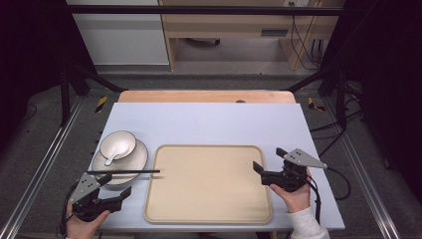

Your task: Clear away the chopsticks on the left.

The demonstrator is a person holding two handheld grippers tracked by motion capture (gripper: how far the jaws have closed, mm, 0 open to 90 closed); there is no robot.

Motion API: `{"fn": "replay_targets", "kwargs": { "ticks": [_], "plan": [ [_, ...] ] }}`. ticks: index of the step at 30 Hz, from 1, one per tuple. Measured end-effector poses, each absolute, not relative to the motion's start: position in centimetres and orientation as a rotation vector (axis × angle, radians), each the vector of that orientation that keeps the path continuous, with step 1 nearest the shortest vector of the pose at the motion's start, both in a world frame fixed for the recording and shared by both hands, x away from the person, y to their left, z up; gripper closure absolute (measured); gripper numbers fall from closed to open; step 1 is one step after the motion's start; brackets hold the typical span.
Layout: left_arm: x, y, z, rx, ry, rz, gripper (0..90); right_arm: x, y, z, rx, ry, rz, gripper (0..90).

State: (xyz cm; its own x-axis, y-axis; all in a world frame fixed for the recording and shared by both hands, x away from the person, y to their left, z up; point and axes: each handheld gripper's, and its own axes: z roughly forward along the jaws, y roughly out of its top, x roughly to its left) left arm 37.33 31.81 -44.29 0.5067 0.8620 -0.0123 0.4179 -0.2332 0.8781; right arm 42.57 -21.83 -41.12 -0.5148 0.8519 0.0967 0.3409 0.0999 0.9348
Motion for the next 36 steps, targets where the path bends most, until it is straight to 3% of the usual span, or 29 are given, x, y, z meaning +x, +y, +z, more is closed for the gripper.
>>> {"fn": "replay_targets", "kwargs": {
  "ticks": [20, 36],
  "plan": [
    [40.3, 33.3, -45.2, 1.917, 1.132, 0.672, 20.3, 42.8, -21.6, -41.3, 1.161, 1.924, 1.407, 4.4],
    [41.6, 33.8, -46.0, 1.987, 1.143, 0.687, 29.2, 42.8, -21.6, -41.3, 1.16, 1.925, 1.404, 4.5]
  ]
}}
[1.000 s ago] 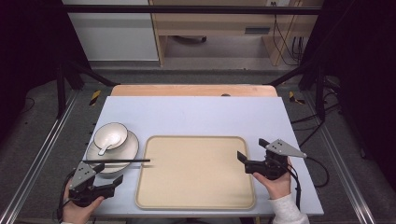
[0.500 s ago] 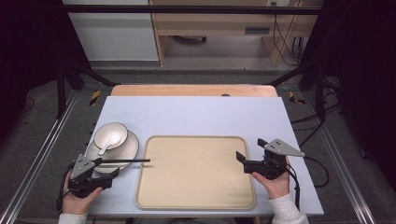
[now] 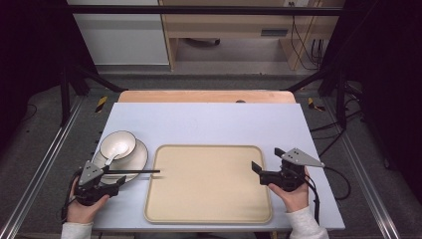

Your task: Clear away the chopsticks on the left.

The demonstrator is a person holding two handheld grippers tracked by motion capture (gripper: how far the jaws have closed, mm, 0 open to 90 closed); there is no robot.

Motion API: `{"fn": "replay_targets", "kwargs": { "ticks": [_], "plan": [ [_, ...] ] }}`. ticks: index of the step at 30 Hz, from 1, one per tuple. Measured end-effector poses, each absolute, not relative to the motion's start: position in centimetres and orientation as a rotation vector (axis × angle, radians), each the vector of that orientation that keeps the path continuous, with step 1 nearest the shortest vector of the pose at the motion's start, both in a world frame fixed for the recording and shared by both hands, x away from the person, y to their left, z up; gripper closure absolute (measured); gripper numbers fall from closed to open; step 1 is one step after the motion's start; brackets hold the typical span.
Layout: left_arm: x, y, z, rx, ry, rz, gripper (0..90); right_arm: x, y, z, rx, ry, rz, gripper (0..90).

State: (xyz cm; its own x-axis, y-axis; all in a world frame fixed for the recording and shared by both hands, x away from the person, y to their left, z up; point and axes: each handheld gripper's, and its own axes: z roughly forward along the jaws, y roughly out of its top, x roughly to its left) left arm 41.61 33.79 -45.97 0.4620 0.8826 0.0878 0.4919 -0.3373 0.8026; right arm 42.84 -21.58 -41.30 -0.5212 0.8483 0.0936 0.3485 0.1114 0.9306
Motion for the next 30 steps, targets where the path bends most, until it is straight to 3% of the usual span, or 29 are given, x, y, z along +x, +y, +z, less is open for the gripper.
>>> {"fn": "replay_targets", "kwargs": {
  "ticks": [30],
  "plan": [
    [41.47, 33.38, -45.97, 2.022, 1.158, 0.646, 65.9, 42.91, -21.53, -41.42, 1.16, 1.931, 1.398, 4.7]
  ]
}}
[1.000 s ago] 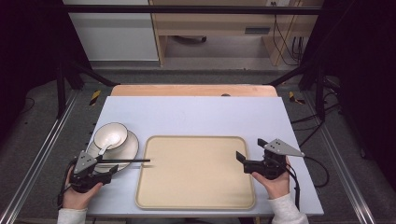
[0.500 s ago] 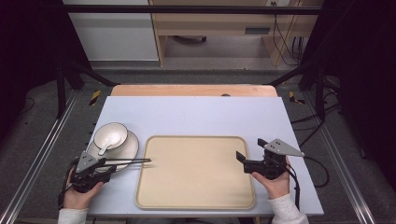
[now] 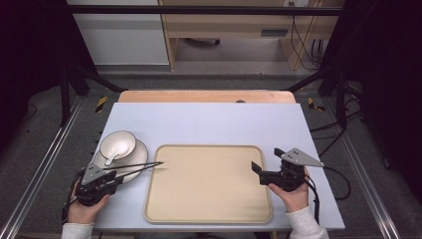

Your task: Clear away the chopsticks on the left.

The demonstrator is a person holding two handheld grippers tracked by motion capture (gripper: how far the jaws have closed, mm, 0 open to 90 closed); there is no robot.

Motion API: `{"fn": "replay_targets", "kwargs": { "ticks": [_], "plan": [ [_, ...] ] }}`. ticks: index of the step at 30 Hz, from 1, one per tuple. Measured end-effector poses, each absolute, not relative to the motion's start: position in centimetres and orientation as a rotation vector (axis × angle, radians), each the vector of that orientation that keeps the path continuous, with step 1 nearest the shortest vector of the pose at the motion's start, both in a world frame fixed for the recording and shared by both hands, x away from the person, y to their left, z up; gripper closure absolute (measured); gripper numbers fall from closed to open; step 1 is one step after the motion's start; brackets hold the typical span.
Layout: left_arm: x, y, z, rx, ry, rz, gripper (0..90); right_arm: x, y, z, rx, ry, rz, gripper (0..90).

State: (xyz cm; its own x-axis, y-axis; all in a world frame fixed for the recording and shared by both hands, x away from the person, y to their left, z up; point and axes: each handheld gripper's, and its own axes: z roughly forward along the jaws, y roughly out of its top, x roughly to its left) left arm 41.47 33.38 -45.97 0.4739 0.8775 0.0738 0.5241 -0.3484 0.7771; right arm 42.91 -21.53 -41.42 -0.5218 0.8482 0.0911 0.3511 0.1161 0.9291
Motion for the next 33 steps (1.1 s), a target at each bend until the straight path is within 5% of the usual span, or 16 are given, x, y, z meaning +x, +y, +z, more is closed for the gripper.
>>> {"fn": "replay_targets", "kwargs": {
  "ticks": [24, 33],
  "plan": [
    [41.31, 32.71, -45.68, 2.025, 1.167, 0.617, 84.7, 42.91, -21.65, -41.37, 1.155, 1.931, 1.401, 4.7],
    [41.55, 32.51, -45.45, 2.016, 1.172, 0.596, 80.2, 42.92, -21.64, -41.37, 1.156, 1.93, 1.402, 4.7]
  ]
}}
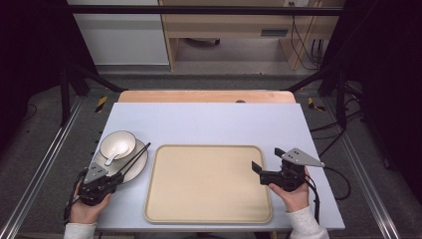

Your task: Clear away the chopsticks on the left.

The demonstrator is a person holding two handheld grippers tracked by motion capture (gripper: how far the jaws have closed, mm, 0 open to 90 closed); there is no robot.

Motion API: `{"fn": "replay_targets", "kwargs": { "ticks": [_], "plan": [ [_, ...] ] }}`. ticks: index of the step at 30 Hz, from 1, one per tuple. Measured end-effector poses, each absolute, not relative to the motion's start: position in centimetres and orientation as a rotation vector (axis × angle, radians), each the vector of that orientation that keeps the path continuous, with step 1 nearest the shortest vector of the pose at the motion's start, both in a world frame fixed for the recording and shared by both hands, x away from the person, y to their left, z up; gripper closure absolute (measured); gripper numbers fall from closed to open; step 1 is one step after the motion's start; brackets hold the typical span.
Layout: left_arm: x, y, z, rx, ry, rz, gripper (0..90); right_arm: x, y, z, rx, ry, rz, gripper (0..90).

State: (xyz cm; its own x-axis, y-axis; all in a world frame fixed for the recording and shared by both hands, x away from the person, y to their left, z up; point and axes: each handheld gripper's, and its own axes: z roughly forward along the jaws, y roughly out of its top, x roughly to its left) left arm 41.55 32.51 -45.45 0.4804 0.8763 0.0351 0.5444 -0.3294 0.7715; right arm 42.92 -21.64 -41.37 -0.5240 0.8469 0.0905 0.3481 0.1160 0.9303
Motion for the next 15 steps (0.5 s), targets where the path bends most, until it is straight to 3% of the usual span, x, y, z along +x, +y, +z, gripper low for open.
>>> {"fn": "replay_targets", "kwargs": {
  "ticks": [15],
  "plan": [
    [43.0, 31.8, -45.8, 2.049, 1.223, 0.563, 83.7, 42.9, -21.6, -41.3, 1.167, 1.924, 1.409, 4.6]
  ]
}}
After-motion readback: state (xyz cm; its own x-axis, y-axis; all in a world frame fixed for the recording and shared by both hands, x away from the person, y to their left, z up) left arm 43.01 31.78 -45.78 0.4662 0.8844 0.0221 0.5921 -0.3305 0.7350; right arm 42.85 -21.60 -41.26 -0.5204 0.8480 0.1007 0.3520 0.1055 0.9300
